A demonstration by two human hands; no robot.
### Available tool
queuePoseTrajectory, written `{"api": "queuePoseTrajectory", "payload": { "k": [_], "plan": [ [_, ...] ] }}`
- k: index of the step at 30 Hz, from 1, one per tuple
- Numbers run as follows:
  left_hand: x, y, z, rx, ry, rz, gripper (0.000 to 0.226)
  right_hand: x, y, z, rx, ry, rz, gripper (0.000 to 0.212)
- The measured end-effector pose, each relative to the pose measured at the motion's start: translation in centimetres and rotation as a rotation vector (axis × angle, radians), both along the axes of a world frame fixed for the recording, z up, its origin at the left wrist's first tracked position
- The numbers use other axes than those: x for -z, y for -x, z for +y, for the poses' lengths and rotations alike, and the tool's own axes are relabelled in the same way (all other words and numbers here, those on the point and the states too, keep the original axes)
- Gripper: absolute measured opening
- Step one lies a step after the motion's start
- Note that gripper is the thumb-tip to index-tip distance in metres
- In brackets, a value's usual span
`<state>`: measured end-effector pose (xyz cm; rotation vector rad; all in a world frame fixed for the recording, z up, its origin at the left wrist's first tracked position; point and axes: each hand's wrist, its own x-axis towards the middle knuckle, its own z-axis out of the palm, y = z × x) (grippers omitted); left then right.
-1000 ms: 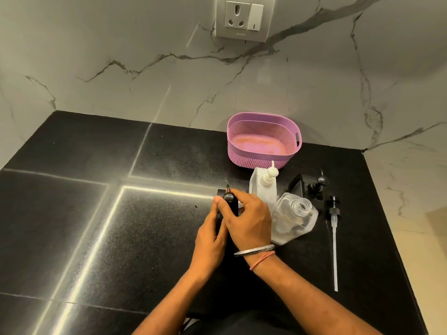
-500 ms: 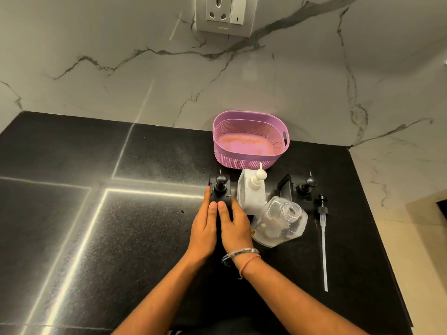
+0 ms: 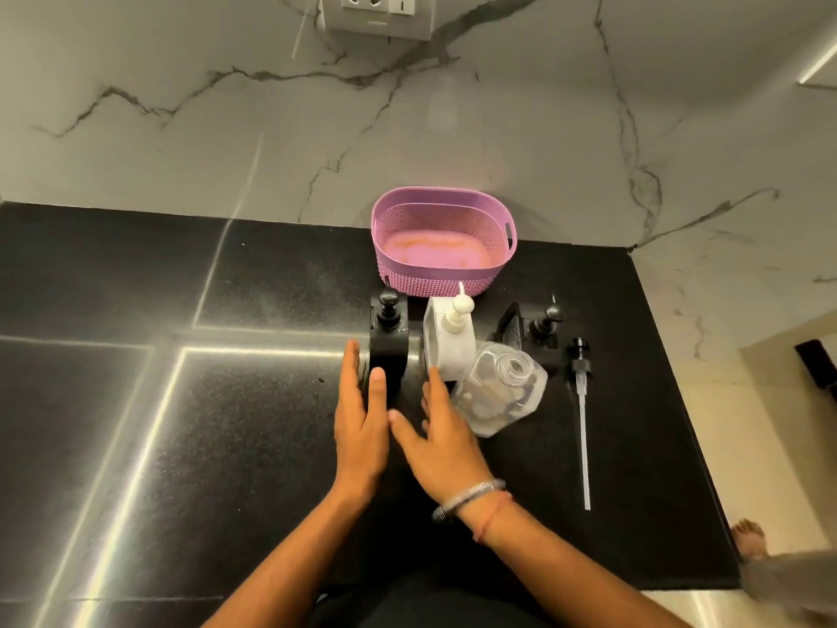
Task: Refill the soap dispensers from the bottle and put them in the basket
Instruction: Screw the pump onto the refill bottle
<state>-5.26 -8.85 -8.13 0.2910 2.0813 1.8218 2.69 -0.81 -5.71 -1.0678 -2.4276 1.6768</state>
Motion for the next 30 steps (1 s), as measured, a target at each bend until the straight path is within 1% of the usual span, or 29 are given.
{"api": "queuePoseTrajectory", "payload": {
  "k": [1,2,4,5,7,8,9,11,12,13,16,18,19,21,23,25,26,28,29,30],
  "plan": [
    [0.0,-1.0,-0.4,-0.018,-0.001,0.048,0.060,-1.0,-1.9,0.0,-0.033,-0.042,0.022,0.089],
    [-0.1,-2.2,-0.6,-0.020,0.003,0.092,0.062,-2.3,-4.0,0.1,-0.032,-0.088,0.074,0.072],
    [-0.3,-4.0,-0.6,0.031,-0.004,0.167,0.069,-4.3,-7.4,0.4,0.114,-0.157,0.229,0.021],
    [-0.6,-4.5,-0.4,0.087,-0.015,0.197,0.072,-5.0,-8.5,0.9,0.232,-0.207,0.300,0.005],
    [-1.0,-5.1,0.6,0.222,-0.012,0.263,0.080,-5.0,-10.2,2.6,0.453,-0.304,0.376,0.006],
    [-1.0,-5.0,1.2,0.280,-0.008,0.290,0.085,-4.5,-10.5,3.6,0.522,-0.306,0.390,0.014],
    [-0.9,-5.2,2.1,0.324,-0.021,0.297,0.088,-4.0,-10.9,4.8,0.542,-0.274,0.389,0.028],
    [-0.5,-5.1,3.4,0.363,-0.047,0.267,0.093,-2.7,-10.4,6.2,0.435,-0.101,0.387,0.053],
    [-0.3,-5.5,4.2,0.363,-0.039,0.254,0.095,-2.4,-10.3,6.6,0.361,-0.028,0.394,0.061],
    [-0.2,-5.7,4.5,0.350,-0.017,0.254,0.096,-2.0,-9.9,6.5,0.308,-0.008,0.401,0.064],
    [-0.4,-7.3,5.3,0.299,0.071,0.336,0.098,-1.4,-10.3,7.2,0.298,-0.119,0.392,0.069],
    [-0.8,-8.4,6.0,0.284,0.125,0.418,0.093,-1.2,-11.4,8.4,0.278,-0.154,0.364,0.071],
    [-1.1,-8.9,6.4,0.279,0.153,0.425,0.088,-1.2,-11.9,9.0,0.254,-0.163,0.352,0.071],
    [-1.8,-9.2,7.0,0.282,0.177,0.377,0.076,-1.2,-12.5,10.2,0.246,-0.177,0.346,0.064],
    [-1.9,-9.1,7.5,0.289,0.193,0.381,0.073,-0.8,-12.3,12.6,0.366,-0.246,0.317,0.047],
    [-1.6,-9.1,7.6,0.303,0.201,0.412,0.078,0.0,-11.1,16.1,0.477,-0.425,0.158,0.029],
    [-1.4,-9.0,7.6,0.304,0.199,0.418,0.080,0.4,-10.3,17.9,0.467,-0.513,0.030,0.028],
    [-1.1,-9.0,7.6,0.300,0.201,0.417,0.080,1.4,-8.8,21.1,0.374,-0.605,-0.214,0.044],
    [-1.2,-9.1,7.6,0.297,0.206,0.414,0.080,2.0,-8.1,22.2,0.333,-0.624,-0.289,0.050],
    [-1.2,-9.1,7.6,0.297,0.209,0.410,0.080,2.5,-7.5,23.0,0.308,-0.639,-0.334,0.051]
  ]
}}
